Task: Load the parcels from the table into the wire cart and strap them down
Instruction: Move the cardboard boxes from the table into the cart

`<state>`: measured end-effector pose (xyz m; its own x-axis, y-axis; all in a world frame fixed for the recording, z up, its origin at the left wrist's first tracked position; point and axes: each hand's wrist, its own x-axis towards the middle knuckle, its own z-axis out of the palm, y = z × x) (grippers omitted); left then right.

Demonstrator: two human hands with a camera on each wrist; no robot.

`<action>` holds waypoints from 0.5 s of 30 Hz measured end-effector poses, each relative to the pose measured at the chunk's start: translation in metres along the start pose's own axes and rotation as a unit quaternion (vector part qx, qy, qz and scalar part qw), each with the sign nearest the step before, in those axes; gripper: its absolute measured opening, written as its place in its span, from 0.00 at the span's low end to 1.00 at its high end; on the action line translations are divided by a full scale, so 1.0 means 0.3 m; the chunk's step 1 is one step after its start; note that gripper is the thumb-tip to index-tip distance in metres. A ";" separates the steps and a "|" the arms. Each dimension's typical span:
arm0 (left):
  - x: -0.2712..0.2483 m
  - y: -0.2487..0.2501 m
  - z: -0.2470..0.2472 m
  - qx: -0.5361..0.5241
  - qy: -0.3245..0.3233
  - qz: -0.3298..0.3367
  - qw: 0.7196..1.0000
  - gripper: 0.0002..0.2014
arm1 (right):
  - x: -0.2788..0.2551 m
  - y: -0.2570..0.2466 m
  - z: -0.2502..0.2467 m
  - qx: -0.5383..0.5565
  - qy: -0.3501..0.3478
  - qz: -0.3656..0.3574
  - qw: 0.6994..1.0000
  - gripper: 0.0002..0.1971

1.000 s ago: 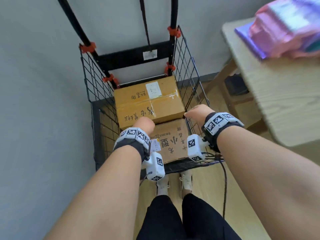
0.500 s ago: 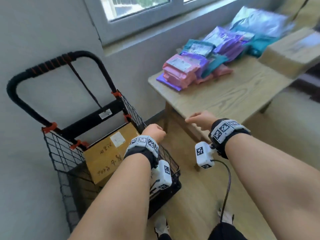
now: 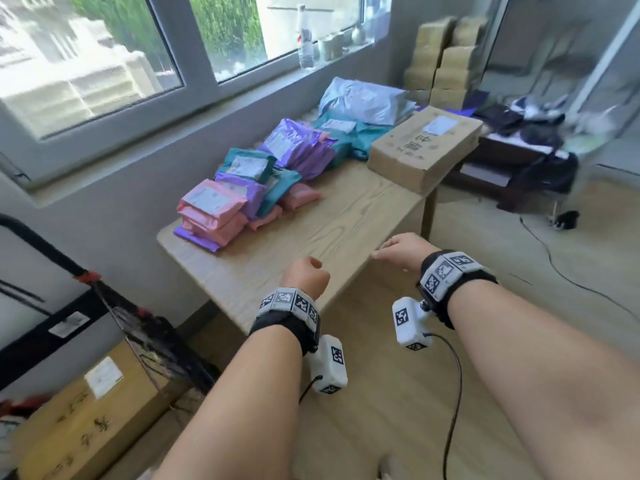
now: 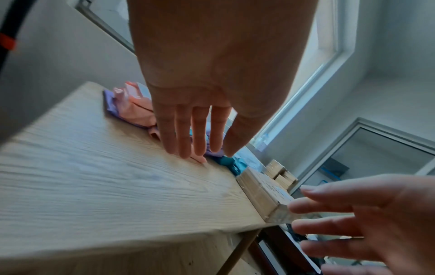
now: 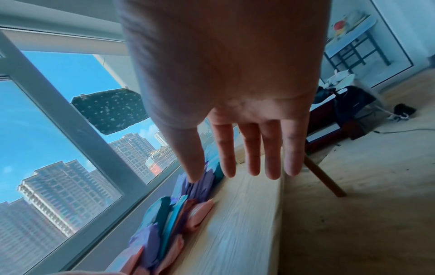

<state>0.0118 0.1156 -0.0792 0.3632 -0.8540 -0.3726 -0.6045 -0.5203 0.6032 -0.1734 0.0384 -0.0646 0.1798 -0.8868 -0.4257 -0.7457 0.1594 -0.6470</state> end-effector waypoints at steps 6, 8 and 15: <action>0.113 0.246 0.135 0.008 -0.018 0.019 1.000 0.19 | 0.103 0.135 -0.231 0.017 0.028 0.009 0.999 0.17; 0.179 0.324 0.173 0.016 -0.023 0.029 0.999 0.19 | 0.155 0.172 -0.289 0.019 0.033 0.019 0.999 0.17; 0.481 0.582 0.287 0.025 -0.014 0.034 0.999 0.22 | 0.434 0.242 -0.502 0.030 0.053 0.045 0.997 0.14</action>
<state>-0.1024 -0.0979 -0.0884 0.3001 -0.8869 -0.3513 -0.6618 -0.4588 0.5929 -0.3007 -0.1309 -0.0718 0.0423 -0.9079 -0.4171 -0.7153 0.2639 -0.6471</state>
